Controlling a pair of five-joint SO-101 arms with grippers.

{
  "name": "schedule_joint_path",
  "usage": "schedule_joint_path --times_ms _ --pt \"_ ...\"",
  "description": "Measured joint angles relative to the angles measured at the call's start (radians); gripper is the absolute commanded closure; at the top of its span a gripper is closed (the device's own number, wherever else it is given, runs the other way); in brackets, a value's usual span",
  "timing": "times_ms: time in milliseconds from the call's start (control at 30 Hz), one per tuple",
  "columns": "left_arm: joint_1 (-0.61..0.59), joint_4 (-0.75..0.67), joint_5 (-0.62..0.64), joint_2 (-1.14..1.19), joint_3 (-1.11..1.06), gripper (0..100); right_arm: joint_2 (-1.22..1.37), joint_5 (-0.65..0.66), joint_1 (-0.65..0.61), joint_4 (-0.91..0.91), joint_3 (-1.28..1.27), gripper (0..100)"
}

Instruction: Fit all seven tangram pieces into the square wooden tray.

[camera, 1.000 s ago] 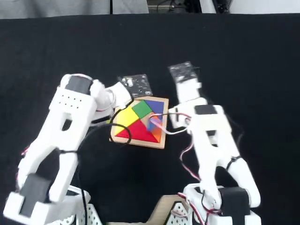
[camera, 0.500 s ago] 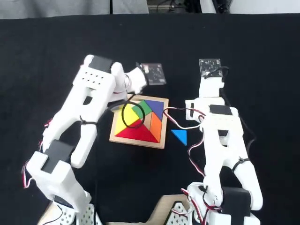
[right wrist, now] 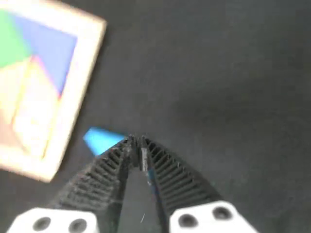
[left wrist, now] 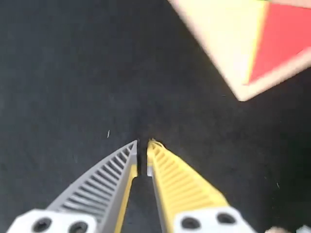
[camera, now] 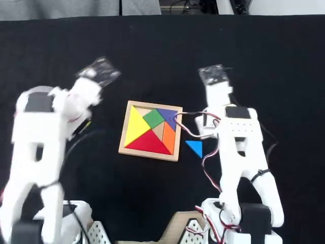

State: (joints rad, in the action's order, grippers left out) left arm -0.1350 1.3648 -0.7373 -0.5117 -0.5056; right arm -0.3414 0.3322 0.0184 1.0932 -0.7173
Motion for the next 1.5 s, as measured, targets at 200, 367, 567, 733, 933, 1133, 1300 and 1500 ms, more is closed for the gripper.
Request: schedule_joint_path --times_ms 200,367,567,733,933,1133,1300,1500 --pt "-0.229 -0.252 0.149 -0.348 -0.506 84 0.0 0.069 -0.14 0.18 0.017 95.5" --pt "-0.302 -0.259 0.173 -0.503 -0.709 84 0.0 0.075 -0.21 0.19 0.006 79.6" --pt "-0.304 -0.368 0.27 -0.525 -0.868 84 0.0 0.08 -0.21 0.118 -0.066 78.3" --pt "-0.304 -0.42 0.336 -0.534 -0.905 84 0.0 0.13 -0.209 0.08 -0.104 78.3" --pt "-0.304 -0.42 0.347 -0.537 -0.911 84 0.028 0.147 -0.209 0.008 -0.133 78.3" --pt "-0.304 -0.42 0.347 -0.537 -0.911 84 0.175 0.149 -0.209 -0.02 -0.104 79.3" --pt "-0.304 -0.42 0.347 -0.537 -0.911 84 0.252 0.161 -0.204 -0.02 -0.034 83.5" --pt "-0.304 -0.42 0.347 -0.537 -0.914 84 0.253 0.193 -0.178 -0.034 -0.034 83.5"
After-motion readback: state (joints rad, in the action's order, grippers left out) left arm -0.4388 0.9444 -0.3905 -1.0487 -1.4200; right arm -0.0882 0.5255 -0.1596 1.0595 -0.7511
